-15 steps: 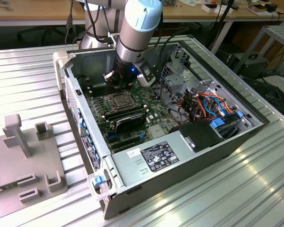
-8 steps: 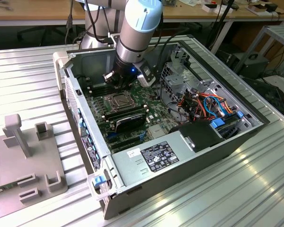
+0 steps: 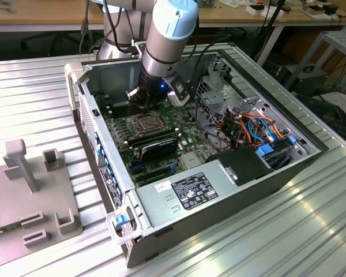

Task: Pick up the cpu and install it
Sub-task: 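Install the first cpu locking lever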

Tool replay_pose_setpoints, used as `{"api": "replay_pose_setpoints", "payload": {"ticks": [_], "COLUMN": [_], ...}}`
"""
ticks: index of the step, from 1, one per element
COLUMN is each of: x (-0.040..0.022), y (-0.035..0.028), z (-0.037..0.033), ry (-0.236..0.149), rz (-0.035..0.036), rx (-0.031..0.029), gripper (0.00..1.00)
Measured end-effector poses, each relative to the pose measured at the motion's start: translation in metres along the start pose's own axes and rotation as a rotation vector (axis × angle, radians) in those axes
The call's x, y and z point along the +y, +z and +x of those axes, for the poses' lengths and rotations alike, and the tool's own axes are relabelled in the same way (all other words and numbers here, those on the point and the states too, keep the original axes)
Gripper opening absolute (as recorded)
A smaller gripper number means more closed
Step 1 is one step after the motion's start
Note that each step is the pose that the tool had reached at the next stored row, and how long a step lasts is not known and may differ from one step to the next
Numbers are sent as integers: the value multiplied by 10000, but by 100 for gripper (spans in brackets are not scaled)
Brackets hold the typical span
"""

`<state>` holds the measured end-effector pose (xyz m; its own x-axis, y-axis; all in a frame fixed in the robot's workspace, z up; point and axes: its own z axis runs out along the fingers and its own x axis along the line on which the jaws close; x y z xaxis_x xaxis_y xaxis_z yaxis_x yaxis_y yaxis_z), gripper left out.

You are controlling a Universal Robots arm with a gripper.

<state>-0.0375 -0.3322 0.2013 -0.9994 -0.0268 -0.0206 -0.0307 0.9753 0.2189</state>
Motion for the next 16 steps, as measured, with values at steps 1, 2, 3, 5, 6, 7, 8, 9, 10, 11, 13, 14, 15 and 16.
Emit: {"api": "replay_pose_setpoints", "payload": {"ticks": [1,2,3,5,6,7,8,9,10,11,13,14,15,16], "x": [-1,-2,-3,-4,-5,-5,-6,-7,-7,-7,-7,-7,-7,-7], "y": [0,0,0,1,1,2,3,3,4,4,5,6,6,6], "z": [0,0,0,0,0,0,0,1,0,0,0,0,0,0], "ry": [0,-1,-1,0,0,-1,0,0,0,0,0,-1,-1,-1], "rz": [1,1,1,2,3,3,3,6,7,7,6,5,5,6], "rx": [1,1,1,1,1,1,1,2,2,2,2,1,1,1], "gripper": [11,11,11,11,11,11,11,11,11,11,11,11,11,11]}}
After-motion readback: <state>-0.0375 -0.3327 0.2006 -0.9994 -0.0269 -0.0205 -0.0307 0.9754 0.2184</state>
